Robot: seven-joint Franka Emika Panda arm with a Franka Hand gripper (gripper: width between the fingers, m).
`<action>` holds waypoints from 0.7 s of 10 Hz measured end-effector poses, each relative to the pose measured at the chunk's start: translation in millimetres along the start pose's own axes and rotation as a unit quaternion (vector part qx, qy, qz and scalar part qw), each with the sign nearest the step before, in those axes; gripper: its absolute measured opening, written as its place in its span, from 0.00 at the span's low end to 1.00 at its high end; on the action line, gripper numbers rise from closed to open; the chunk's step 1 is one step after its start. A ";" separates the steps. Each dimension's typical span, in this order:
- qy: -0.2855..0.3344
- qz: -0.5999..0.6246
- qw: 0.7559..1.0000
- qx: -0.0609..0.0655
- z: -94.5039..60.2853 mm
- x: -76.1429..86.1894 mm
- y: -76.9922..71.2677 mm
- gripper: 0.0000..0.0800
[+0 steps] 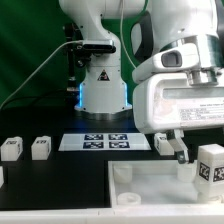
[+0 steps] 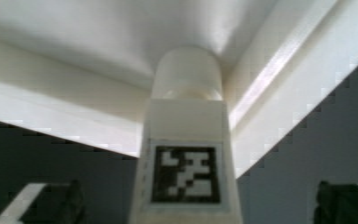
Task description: Assemble one leg
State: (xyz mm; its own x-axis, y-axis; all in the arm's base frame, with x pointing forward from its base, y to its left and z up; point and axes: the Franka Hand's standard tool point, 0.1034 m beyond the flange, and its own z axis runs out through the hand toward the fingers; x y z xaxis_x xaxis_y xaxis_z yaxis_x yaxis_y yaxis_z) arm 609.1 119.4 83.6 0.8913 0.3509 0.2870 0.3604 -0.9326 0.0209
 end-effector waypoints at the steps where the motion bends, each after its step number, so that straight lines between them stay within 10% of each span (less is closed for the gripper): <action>1: -0.047 0.002 0.999 0.010 -4.9 7.3 -3.6 0.81; 4: -0.187 0.002 0.982 0.033 -3.8 13.8 -7.3 0.81; 7: -0.174 0.000 0.984 0.032 6.3 20.8 0.4 0.81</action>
Offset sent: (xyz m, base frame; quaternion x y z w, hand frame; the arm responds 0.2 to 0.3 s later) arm 0.0214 -0.0003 -0.0005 -0.0021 -0.2738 -0.0046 0.9618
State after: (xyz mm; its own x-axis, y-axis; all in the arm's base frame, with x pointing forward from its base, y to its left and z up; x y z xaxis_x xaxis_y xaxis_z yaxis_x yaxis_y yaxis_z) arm 629.5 126.8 83.6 0.9275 0.3694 -0.0580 0.3674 -0.9291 -0.0424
